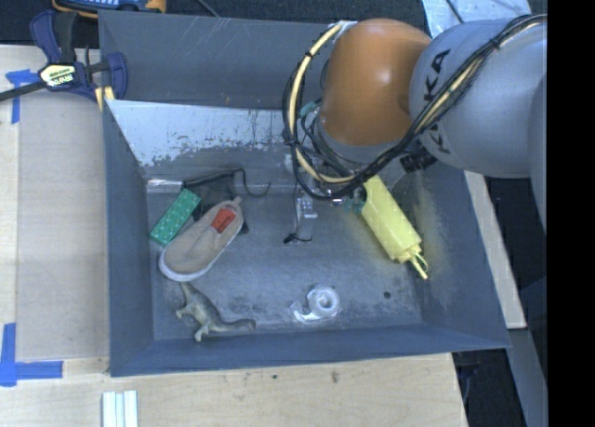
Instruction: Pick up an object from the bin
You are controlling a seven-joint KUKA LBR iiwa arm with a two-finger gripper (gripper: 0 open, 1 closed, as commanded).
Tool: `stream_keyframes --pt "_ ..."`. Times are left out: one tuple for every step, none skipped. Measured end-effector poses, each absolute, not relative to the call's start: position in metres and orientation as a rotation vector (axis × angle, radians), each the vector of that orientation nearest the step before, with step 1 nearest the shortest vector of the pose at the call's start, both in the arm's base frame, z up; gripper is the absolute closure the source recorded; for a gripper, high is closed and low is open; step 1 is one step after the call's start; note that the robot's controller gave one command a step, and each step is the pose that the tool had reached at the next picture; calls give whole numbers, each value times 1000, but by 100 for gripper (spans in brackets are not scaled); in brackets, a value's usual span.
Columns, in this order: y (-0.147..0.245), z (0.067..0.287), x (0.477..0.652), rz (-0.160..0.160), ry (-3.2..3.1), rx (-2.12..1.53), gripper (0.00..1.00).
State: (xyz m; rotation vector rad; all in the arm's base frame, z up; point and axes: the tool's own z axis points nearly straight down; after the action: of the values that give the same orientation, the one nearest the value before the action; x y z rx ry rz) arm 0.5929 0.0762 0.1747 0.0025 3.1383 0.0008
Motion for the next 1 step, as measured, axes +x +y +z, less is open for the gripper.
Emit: stream_keyframes --pt "76 175 593 1 3138 3 0"
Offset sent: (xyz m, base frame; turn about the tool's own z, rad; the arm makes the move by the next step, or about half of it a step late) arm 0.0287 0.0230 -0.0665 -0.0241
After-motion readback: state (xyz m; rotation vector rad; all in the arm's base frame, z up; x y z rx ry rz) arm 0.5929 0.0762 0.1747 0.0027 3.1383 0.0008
